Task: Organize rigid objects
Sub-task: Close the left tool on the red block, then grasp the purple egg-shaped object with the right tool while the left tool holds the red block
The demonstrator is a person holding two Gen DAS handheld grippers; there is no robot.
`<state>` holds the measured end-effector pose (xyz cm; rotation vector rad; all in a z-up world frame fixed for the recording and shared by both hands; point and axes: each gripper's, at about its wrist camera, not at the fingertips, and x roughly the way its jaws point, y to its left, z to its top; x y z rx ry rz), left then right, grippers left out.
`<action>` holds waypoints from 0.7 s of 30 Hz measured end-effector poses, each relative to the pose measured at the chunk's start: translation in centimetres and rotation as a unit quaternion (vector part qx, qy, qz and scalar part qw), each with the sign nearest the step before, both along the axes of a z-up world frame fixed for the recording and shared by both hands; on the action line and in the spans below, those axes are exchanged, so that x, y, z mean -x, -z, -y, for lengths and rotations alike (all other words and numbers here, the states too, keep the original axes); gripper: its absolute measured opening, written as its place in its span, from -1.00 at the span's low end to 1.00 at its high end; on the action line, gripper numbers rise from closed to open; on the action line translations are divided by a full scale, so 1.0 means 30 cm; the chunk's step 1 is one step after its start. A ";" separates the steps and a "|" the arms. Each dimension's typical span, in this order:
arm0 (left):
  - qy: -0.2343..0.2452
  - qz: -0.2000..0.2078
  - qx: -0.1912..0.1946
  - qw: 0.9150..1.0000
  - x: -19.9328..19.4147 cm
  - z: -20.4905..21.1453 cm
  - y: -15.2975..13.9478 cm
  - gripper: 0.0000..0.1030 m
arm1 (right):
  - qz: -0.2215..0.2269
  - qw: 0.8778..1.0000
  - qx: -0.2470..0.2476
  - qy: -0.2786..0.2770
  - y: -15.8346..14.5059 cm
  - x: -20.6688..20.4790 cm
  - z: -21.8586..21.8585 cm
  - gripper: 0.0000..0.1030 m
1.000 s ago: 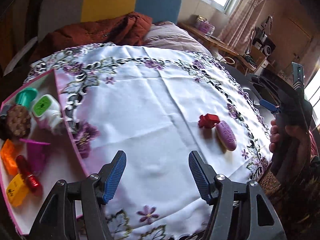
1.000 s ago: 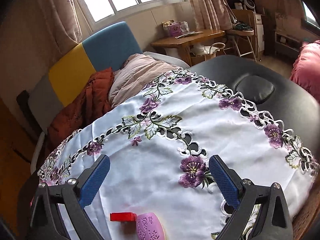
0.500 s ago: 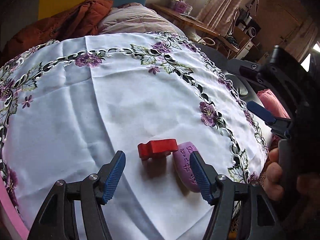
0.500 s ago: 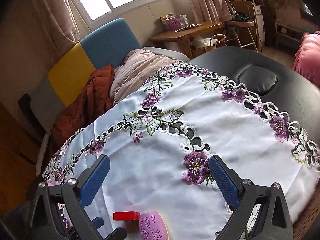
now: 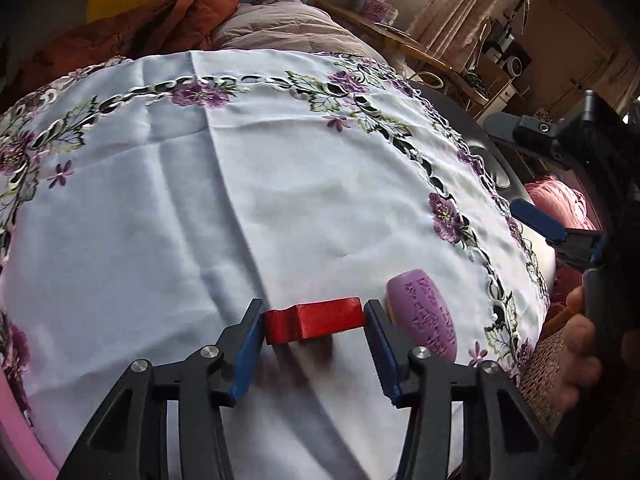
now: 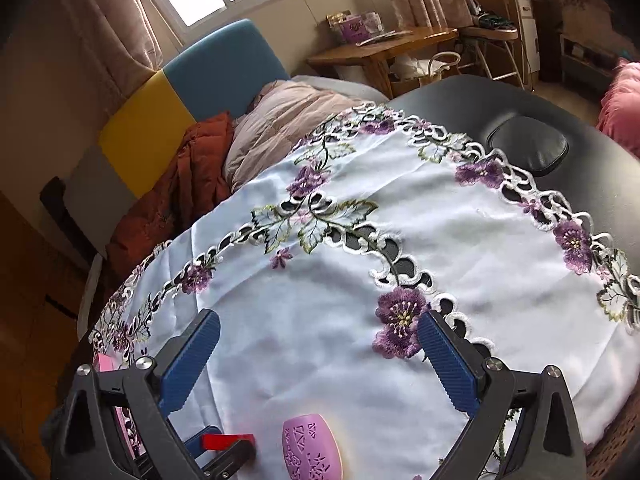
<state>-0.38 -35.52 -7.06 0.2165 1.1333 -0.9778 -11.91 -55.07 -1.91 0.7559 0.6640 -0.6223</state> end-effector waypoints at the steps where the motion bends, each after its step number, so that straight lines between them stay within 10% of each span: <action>1: -0.005 0.006 -0.001 1.000 0.003 -0.031 -0.004 -0.02 | -0.009 1.000 -0.012 -0.009 0.016 -0.011 -0.001 0.94; 9: -0.029 0.028 -0.006 0.999 0.048 -0.225 -0.010 -0.02 | -0.075 0.991 -0.074 -0.083 0.120 -0.084 -0.055 0.94; 19: -0.055 0.032 0.036 0.997 0.048 -0.361 -0.083 -0.03 | -0.165 0.978 -0.030 -0.121 0.154 -0.111 -0.197 0.90; 21: -0.061 0.033 0.045 0.997 0.047 -0.384 -0.101 -0.02 | -0.197 0.971 -0.021 -0.133 0.182 -0.125 -0.220 0.47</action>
